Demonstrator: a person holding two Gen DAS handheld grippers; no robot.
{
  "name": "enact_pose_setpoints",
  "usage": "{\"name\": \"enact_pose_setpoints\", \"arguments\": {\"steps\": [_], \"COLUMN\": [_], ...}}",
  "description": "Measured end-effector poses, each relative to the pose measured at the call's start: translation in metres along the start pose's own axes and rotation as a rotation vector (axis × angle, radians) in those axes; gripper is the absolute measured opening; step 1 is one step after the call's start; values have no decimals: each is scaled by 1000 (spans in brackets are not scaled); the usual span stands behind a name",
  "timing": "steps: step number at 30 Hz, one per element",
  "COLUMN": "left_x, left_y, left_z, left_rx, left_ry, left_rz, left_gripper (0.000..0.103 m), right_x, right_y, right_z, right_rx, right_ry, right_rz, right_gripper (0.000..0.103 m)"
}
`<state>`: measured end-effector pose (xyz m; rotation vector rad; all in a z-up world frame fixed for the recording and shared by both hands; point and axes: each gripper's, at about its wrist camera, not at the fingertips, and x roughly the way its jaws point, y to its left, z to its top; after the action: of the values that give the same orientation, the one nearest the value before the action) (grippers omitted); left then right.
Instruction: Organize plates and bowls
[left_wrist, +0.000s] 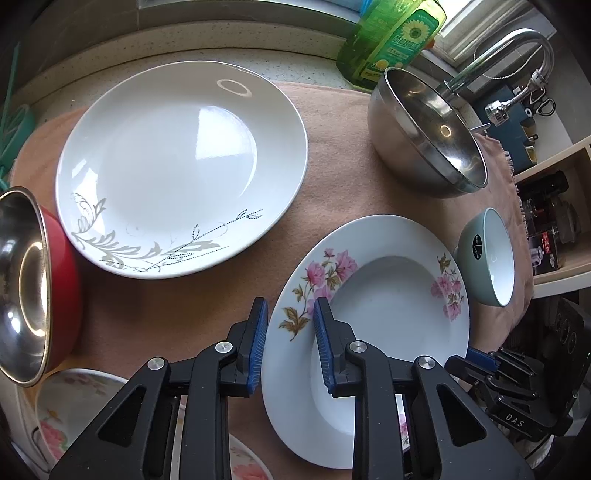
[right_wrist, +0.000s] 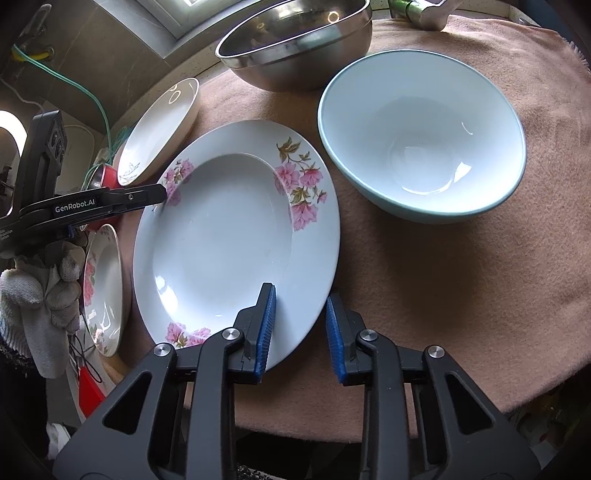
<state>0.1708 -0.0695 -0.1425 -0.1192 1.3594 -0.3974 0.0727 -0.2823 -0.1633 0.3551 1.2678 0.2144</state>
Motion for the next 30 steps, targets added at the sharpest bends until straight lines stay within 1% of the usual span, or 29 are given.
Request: {"name": "enact_pose_setpoints", "arguments": {"steps": [16, 30], "left_x": [-2, -5], "left_y": [-5, -10], "left_z": [-11, -28], "left_rx": [6, -2], "left_ry": [-2, -2], "left_rz": [18, 25], "left_gripper": [24, 24], "right_x": [-2, 3], "right_y": [0, 3], "right_z": [-3, -3], "right_rx": [-23, -43], "right_ry": [15, 32], "right_rz": [-14, -18], "right_gripper": [28, 28]}}
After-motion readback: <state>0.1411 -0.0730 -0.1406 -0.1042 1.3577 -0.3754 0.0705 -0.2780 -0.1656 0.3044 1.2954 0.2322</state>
